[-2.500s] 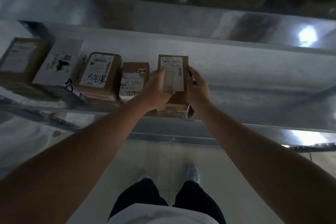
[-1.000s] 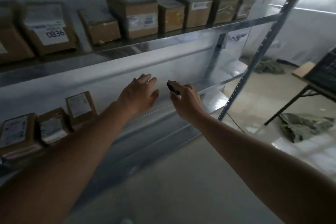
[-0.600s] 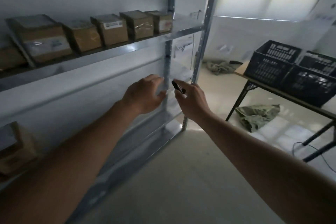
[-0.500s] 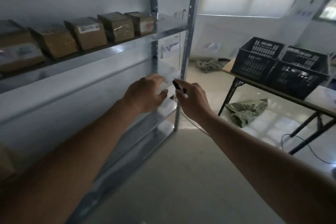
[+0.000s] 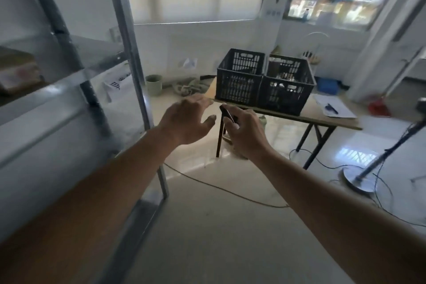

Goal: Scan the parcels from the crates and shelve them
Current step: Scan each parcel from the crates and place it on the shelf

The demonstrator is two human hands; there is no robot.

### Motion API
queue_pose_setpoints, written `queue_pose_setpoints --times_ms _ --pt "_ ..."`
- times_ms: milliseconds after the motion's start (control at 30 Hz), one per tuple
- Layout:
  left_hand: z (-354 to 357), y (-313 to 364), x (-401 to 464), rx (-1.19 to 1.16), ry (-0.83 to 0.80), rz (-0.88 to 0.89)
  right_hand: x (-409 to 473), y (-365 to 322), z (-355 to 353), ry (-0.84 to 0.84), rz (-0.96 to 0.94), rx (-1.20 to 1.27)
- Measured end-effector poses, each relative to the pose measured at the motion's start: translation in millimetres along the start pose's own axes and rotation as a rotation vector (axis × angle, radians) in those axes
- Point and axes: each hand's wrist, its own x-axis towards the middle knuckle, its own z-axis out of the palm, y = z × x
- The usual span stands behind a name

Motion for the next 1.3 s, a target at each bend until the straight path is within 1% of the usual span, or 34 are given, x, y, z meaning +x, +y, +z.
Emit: queue_pose_setpoints --times_ms 200,333,433,567,700,900,1067,1300 --pt "34 15 125 -0.037 -0.015 0.143 78 61 -44 0.098 0.107 -0.069" --pt "63 39 198 -0.055 -0.033 0.247 123 107 -70 0.142 0.149 -0.091" --pt "90 60 256 -0.083 -0.034 0.291 160 148 -87 0.158 0.17 -0.094" --pt "133 91 331 -0.087 -0.043 0.296 216 213 -111 0.183 0.185 -0.104" --pt "175 118 400 -0.093 -0.083 0.278 270 277 -133 0.163 0.216 -0.107" --pt "222 139 491 -0.092 -0.117 0.257 344 348 -156 0.143 0.242 -0.106" --pt "256 136 565 -0.104 -0.14 0.256 405 389 -158 0.124 0.274 -0.099" --pt "318 102 681 -0.136 -0.182 0.266 511 445 -133 0.136 0.334 -0.109"
